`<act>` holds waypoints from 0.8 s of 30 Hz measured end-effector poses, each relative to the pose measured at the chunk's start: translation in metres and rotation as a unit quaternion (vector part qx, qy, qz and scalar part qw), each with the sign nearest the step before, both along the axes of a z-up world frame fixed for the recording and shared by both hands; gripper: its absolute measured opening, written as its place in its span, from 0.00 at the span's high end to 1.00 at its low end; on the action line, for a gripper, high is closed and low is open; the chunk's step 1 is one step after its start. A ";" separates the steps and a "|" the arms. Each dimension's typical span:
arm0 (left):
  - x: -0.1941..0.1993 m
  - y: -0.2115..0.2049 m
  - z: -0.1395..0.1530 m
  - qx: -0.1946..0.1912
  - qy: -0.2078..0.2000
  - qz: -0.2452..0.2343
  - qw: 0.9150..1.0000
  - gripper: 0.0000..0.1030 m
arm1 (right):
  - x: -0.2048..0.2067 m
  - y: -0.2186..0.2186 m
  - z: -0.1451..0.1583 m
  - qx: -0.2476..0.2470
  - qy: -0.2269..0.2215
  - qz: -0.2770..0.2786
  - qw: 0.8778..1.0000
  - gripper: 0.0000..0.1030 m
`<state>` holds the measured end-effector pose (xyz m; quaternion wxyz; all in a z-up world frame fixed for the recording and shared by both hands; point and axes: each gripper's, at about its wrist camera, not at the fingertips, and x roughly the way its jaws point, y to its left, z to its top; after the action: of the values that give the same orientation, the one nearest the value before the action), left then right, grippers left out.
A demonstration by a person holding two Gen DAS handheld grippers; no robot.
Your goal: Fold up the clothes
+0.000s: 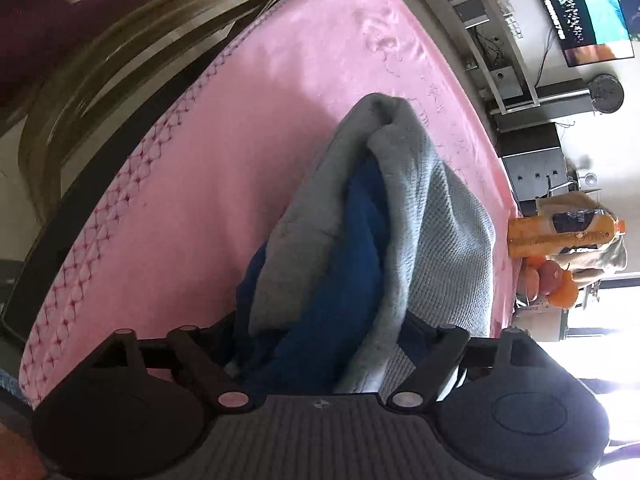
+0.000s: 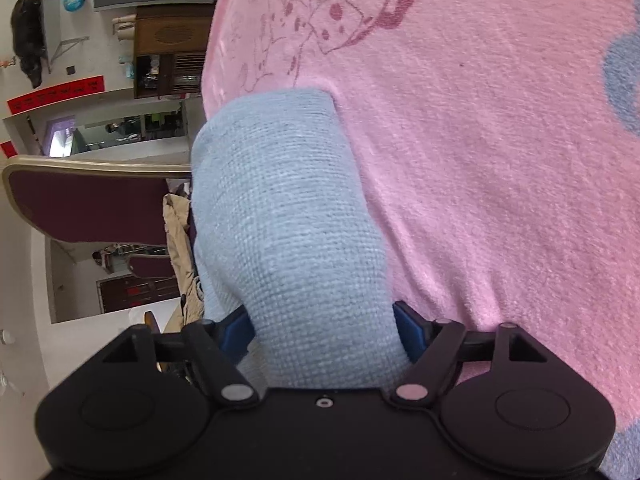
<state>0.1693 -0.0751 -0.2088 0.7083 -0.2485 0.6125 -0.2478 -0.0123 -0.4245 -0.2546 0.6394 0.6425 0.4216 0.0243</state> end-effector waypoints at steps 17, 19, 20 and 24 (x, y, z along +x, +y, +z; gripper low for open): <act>-0.087 -0.014 0.081 -0.095 -0.150 -0.036 0.983 0.63 | -0.082 -0.017 0.115 -0.151 -0.112 -0.007 0.982 0.59; -0.104 -0.042 0.092 -0.103 -0.159 -0.061 0.980 0.63 | -0.110 -0.030 0.128 -0.160 -0.117 -0.024 0.980 0.59; -0.113 -0.058 0.097 -0.106 -0.163 -0.076 0.978 0.63 | -0.121 -0.037 0.135 -0.163 -0.118 -0.038 0.979 0.59; -0.151 -0.127 0.106 -0.119 -0.166 -0.141 0.969 0.62 | -0.178 -0.071 0.152 -0.179 -0.119 -0.099 0.972 0.59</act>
<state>0.0180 -0.2023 -0.1033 0.7234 -0.1977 0.4815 -0.4537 -0.1900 -0.4958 -0.1029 0.7890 0.5486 0.2739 -0.0386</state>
